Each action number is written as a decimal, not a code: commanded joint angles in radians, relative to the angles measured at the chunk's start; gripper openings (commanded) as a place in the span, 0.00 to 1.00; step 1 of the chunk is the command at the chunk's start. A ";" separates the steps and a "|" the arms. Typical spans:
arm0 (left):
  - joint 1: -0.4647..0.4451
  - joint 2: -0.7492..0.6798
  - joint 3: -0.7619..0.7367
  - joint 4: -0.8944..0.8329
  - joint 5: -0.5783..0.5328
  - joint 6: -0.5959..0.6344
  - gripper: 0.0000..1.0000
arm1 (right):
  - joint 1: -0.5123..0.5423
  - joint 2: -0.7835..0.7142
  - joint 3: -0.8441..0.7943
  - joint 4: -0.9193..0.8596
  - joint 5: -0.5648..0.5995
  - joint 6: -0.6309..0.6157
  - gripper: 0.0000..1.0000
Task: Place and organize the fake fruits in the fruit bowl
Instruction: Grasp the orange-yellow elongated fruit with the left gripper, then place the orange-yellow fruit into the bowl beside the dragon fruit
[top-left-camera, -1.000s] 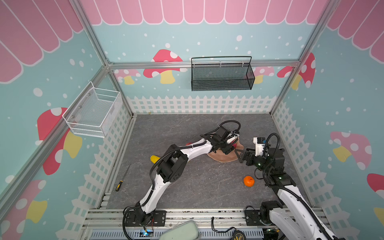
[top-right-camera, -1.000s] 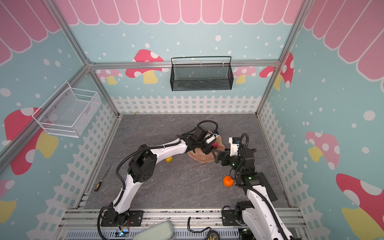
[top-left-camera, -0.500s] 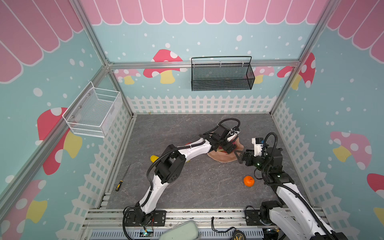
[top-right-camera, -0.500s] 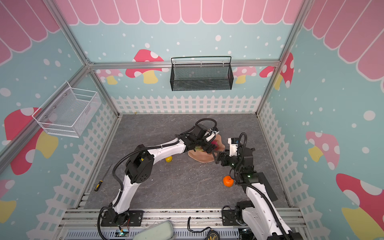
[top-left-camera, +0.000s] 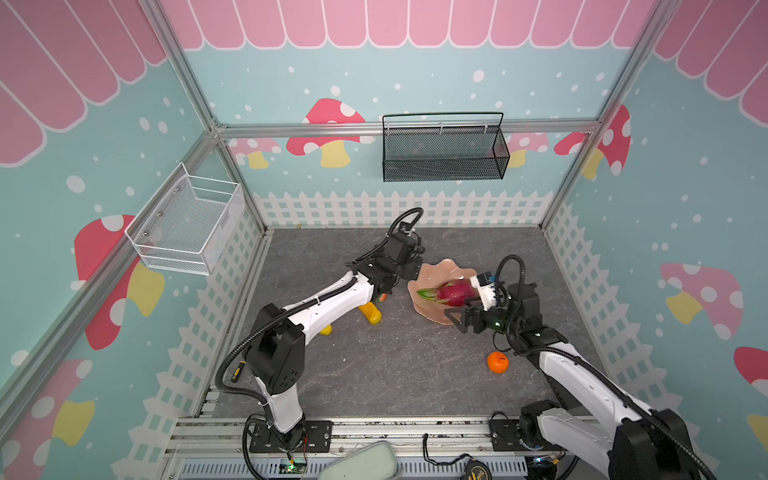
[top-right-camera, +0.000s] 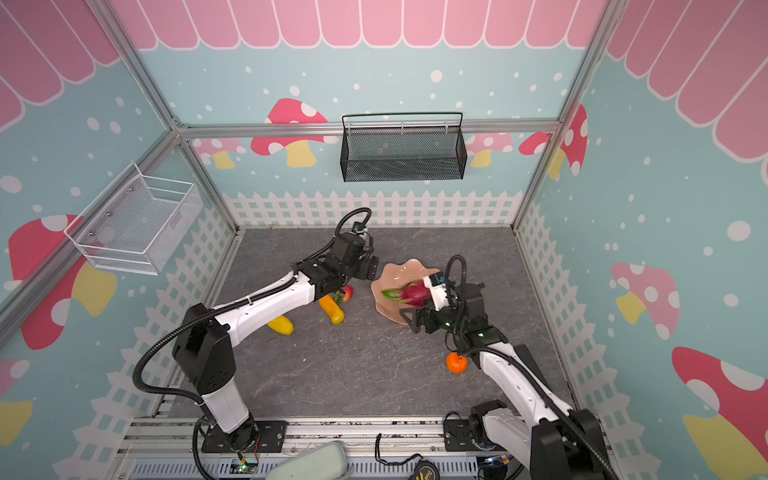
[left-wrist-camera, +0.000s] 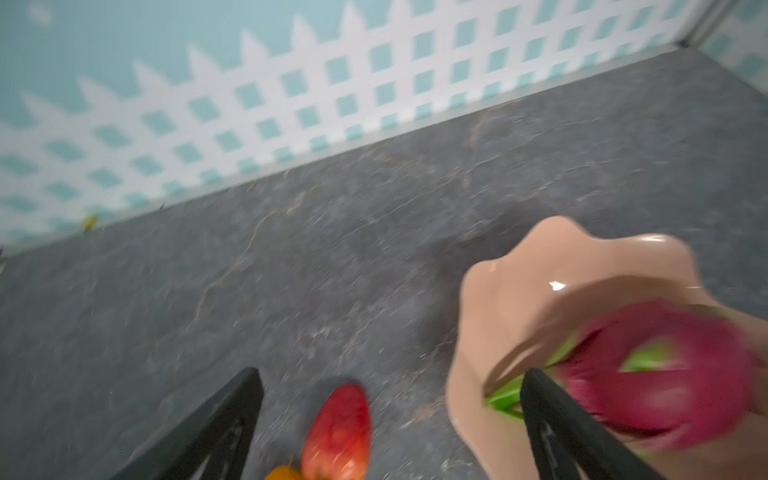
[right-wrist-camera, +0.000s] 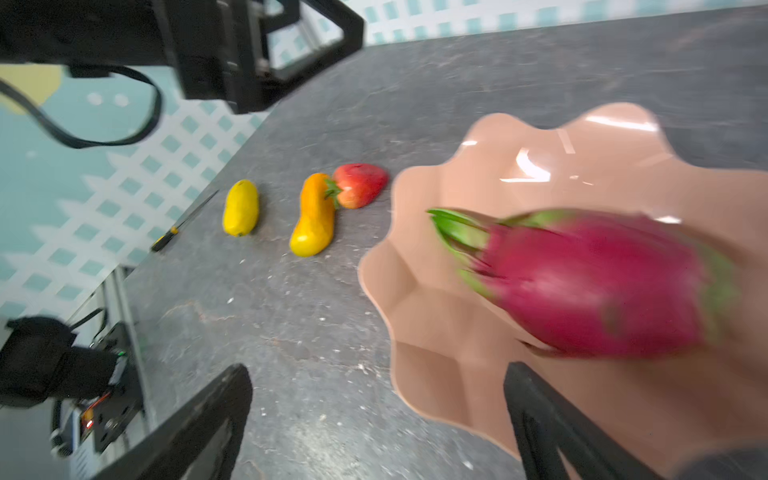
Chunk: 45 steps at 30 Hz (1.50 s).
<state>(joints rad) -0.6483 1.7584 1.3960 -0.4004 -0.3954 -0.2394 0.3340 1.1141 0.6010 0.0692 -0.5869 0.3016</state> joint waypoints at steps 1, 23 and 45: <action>0.012 -0.036 -0.152 -0.152 -0.008 -0.297 0.93 | 0.072 0.083 0.074 0.073 -0.036 -0.071 0.98; 0.030 0.083 -0.299 -0.046 0.023 -0.564 0.79 | 0.122 0.156 0.075 0.090 -0.076 -0.098 0.98; -0.056 -0.189 -0.413 -0.105 0.004 -0.361 0.30 | 0.042 0.205 0.084 0.083 -0.055 -0.016 0.98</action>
<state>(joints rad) -0.6788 1.5993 0.9173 -0.5049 -0.3573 -0.7025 0.4053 1.2995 0.6693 0.1444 -0.6376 0.2466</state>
